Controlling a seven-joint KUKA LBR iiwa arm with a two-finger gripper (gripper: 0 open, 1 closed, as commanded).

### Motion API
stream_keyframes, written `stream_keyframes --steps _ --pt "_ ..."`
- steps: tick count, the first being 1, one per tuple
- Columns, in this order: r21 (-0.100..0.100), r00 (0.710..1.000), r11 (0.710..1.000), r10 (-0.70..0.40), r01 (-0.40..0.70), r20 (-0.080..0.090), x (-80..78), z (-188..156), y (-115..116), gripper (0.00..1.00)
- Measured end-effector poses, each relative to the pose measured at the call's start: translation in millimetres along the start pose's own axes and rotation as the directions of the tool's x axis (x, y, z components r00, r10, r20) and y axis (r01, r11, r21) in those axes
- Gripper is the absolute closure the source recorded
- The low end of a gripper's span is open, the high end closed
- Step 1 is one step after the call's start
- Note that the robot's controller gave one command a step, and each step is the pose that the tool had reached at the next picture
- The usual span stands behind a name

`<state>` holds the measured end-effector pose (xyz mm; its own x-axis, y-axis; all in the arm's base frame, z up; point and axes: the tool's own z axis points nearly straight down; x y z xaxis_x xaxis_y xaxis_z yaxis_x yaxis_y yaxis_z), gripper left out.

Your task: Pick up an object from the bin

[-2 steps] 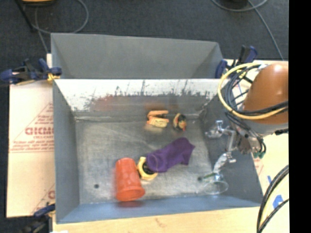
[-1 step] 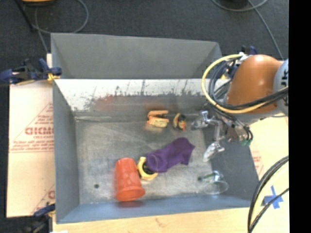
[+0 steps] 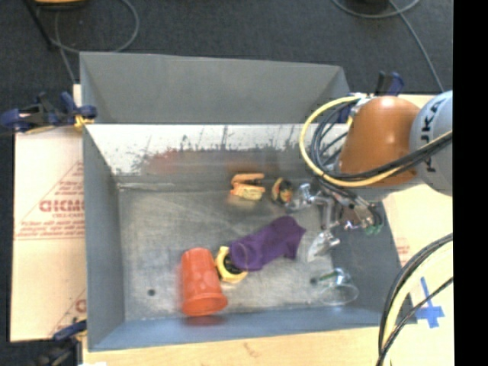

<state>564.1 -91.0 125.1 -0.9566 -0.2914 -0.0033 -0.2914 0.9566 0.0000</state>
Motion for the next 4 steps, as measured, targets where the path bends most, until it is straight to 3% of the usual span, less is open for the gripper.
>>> stream_keyframes --steps 1,2,3,4 --pt "0.001 0.965 0.965 0.263 -0.263 0.001 -1.6 18.7 7.5 0.0" --pt "0.001 0.972 0.972 0.236 -0.236 -0.007 9.1 2.4 29.2 0.0" --pt "0.002 0.954 0.954 -0.3 0.3 -0.013 -37.9 44.5 47.7 1.0" --pt "0.003 0.954 0.954 -0.3 0.3 -0.012 -38.4 44.4 47.8 1.0"
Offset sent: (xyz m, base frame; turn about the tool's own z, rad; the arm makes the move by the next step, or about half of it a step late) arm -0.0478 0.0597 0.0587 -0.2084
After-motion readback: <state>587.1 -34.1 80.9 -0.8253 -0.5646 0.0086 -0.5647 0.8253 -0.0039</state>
